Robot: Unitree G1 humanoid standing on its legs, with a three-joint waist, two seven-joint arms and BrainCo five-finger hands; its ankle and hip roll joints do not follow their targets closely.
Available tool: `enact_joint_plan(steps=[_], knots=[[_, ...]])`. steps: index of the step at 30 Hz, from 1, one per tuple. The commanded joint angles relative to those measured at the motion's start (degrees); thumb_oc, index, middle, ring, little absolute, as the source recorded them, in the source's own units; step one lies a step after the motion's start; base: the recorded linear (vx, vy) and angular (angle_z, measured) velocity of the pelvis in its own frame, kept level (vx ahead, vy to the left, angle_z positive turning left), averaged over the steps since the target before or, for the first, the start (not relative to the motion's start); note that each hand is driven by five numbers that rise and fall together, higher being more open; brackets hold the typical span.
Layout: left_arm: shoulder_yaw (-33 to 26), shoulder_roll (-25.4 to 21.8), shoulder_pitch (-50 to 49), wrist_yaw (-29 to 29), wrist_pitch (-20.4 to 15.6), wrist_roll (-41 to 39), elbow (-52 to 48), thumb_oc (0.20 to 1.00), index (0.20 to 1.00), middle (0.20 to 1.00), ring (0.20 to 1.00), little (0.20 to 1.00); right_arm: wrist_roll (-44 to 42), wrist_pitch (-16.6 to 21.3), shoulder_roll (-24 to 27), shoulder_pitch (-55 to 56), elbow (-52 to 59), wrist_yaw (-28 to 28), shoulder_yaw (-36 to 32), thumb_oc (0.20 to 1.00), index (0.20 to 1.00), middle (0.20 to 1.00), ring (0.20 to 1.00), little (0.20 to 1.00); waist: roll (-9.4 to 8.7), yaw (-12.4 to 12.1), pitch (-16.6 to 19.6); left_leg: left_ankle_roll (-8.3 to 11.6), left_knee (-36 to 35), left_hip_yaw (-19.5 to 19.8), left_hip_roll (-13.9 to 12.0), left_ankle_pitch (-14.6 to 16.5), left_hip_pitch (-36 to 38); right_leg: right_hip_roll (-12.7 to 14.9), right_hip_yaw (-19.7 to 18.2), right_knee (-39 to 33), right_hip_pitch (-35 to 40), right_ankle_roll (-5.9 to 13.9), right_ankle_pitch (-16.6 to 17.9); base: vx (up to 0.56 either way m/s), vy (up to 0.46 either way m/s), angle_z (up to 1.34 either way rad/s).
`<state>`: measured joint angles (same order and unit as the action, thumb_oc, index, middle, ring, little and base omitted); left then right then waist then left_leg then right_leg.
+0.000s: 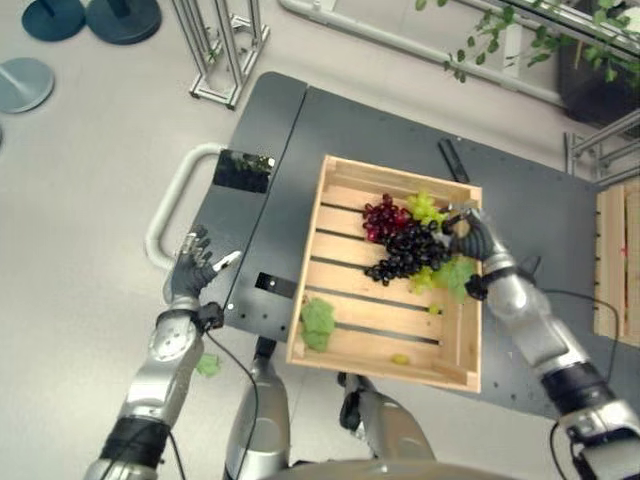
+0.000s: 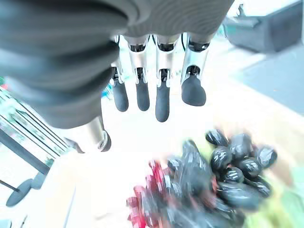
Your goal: Pick up the fruits from the basket on one side to the basket on the other side
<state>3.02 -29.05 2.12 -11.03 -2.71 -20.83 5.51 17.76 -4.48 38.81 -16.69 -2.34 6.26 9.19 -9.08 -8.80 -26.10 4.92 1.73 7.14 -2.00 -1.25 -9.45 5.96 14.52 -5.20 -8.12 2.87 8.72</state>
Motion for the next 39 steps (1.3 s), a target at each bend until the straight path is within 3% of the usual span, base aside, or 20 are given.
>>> enact_joint_plan(steps=[1,5,8,17,18,19,20,26,27,28,29,31,32,39], knots=[[-2.09,-2.36,-1.27,2.67,-0.64,4.85,-4.51,1.0,1.0,1.0,1.0,1.0,-2.3,1.89,4.39,-4.91,2.54,-3.64,0.29,0.2,0.2,0.2,0.2,0.2,-1.44,0.39,4.22,-2.09,-6.73,2.07,1.68,-3.92,-2.57,4.21,-0.68,0.53,0.09,6.67,-1.78,0.03,-0.011,-0.13],[-1.38,-5.22,-0.82,5.23,0.42,7.99,-6.75,1.0,1.0,1.0,1.0,1.0,-3.25,1.2,12.22,-12.48,4.84,-9.1,3.1,0.2,0.2,0.2,0.2,0.2,-2.19,0.33,5.35,-2.1,-6.73,1.72,1.65,-3.59,-2.03,4.23,-0.93,0.62,0.51,6.75,-1.94,0.02,-0.006,-0.06],[-0.31,-6.42,0.33,6.12,0.45,8.49,-7.91,1.0,1.0,1.0,1.0,1.0,-4.8,1.06,15.14,-18.26,4.8,-11.13,6.81,0.2,0.2,0.2,0.2,0.2,-2.4,0.33,5.83,-2.16,-6.73,1.6,1.7,-3.37,-1.61,4.24,-1.05,0.75,0.76,6.68,-2.09,0.01,-0.001,-0.01],[3.06,-6.02,4.35,5.94,0.36,8.17,-7.9,1.0,1.0,1.0,1.0,1.0,-8.72,0.37,16.89,-29.99,2.25,-13.5,16.38,0.2,0.2,0.2,0.2,0.2,-3.36,0.41,6.27,-2.24,-6.73,1.2,1.42,-2.92,-0.56,4.11,-1.26,1.07,1.45,6.53,-2.45,0.0,0.0,0.0],[2.84,-5.67,4.32,5.49,0.31,7.66,-7.76,1.0,1.0,1.0,1.0,1.0,-7.97,0.0,16.88,-29.86,1.62,-14.01,16.91,0.429,0.429,0.429,0.429,0.429,-3.5,0.32,6.23,-2.27,-6.73,1.15,1.43,-2.9,-0.55,4.09,-1.2,1.04,1.46,6.48,-2.48,0.0,0.0,0.0],[2.82,-5.66,4.29,5.46,0.3,7.63,-7.76,1.0,1.0,1.0,1.0,1.0,-7.92,0.01,16.84,-29.94,1.55,-14.02,17.0,0.586,0.586,0.586,0.586,0.586,-3.49,0.35,6.25,-2.27,-6.73,1.14,1.43,-2.89,-0.55,4.09,-1.2,1.04,1.47,6.48,-2.48,0.0,-0.033,-0.01],[2.28,-5.01,4.13,4.61,0.06,6.87,-7.84,1.0,1.0,1.0,1.0,1.0,-6.43,-0.69,16.3,-29.26,-0.1,-14.33,17.36,1.0,1.0,1.0,1.0,1.0,-3.6,0.12,6.04,-2.27,-6.73,1.21,1.38,-2.91,-0.59,4.03,-1.15,0.99,1.47,6.42,-2.47,0.0,0.0,0.0],[2.68,-1.72,2.89,2.24,-2.28,0.6,-8.88,1.0,1.0,1.0,1.0,1.0,1.73,-1.96,9.83,-28.44,-15.6,-13.46,22.98,1.0,1.0,1.0,1.0,1.0,-3.22,-1.53,5.05,-2.3,-6.73,1.86,1.42,-3.29,-1.12,3.84,-0.57,0.94,1.57,6.25,-2.36,-0.01,-0.033,0.0],[3.82,-0.36,2.96,1.98,-2.68,-1.6,-9.12,1.0,1.0,1.0,1.0,1.0,5.58,-2.61,5.21,-28.25,-23.76,-12.77,25.32,1.0,1.0,1.0,1.0,1.0,-2.75,-2.44,4.53,-2.36,-6.73,2.34,1.49,-3.51,-1.37,3.77,-0.16,0.9,1.62,6.15,-2.39,-0.01,-0.03,0.01],[3.77,-0.42,2.91,1.96,-2.69,-1.64,-9.11,1.0,1.0,1.0,1.0,1.0,5.64,-2.46,4.95,-28.46,-24.2,-12.61,25.5,1.0,1.0,1.0,1.0,1.0,-2.79,-2.37,4.55,-2.35,-6.73,2.36,1.47,-3.5,-1.35,3.76,-0.14,0.9,1.65,6.14,-2.39,-0.01,-0.047,0.03],[4.79,0.9,3.4,1.71,-3.18,-3.28,-9.3,1.0,1.0,1.0,1.0,1.0,7.94,-3.12,0.0,-27.81,-32.75,-11.53,26.99,1.0,1.0,1.0,1.0,1.0,-2.19,-3.14,4.0,-2.39,-6.73,2.83,1.55,-3.77,-1.65,3.74,0.19,0.91,1.65,6.06,-2.42,0.0,0.0,0.0],[5.26,1.24,3.54,1.62,-3.24,-3.72,-9.22,1.0,1.0,1.0,1.0,1.0,8.96,-3.36,-2.25,-27.92,-35.92,-10.78,27.42,1.0,1.0,1.0,1.0,1.0,-2.01,-3.37,3.76,-2.37,-6.73,2.98,1.55,-3.91,-1.78,3.69,0.29,0.91,1.69,5.98,-2.44,-0.01,-0.009,0.02],[6.03,2.09,4.24,1.53,-3.37,-3.98,-8.97,1.0,1.0,1.0,1.0,1.0,9.9,-3.65,-6.64,-27.28,-43.32,-8.69,27.64,1.0,1.0,1.0,1.0,1.0,-1.63,-3.9,3.34,-2.34,-6.73,3.27,1.53,-4.08,-2.04,3.67,0.51,0.9,1.63,5.87,-2.44,0.0,0.0,0.0],[8.26,3.75,5.15,1.59,-3.49,-5.14,-8.29,1.0,1.0,1.0,1.0,1.0,10.68,-4.46,-15.85,-26.14,-61.22,-3.79,27.05,1.0,1.0,1.0,1.0,1.0,-0.36,-5.22,2.47,-2.33,-6.73,4.2,1.63,-4.68,-2.79,3.58,1.23,0.87,1.48,5.7,-2.28,-0.01,-0.014,0.1]])
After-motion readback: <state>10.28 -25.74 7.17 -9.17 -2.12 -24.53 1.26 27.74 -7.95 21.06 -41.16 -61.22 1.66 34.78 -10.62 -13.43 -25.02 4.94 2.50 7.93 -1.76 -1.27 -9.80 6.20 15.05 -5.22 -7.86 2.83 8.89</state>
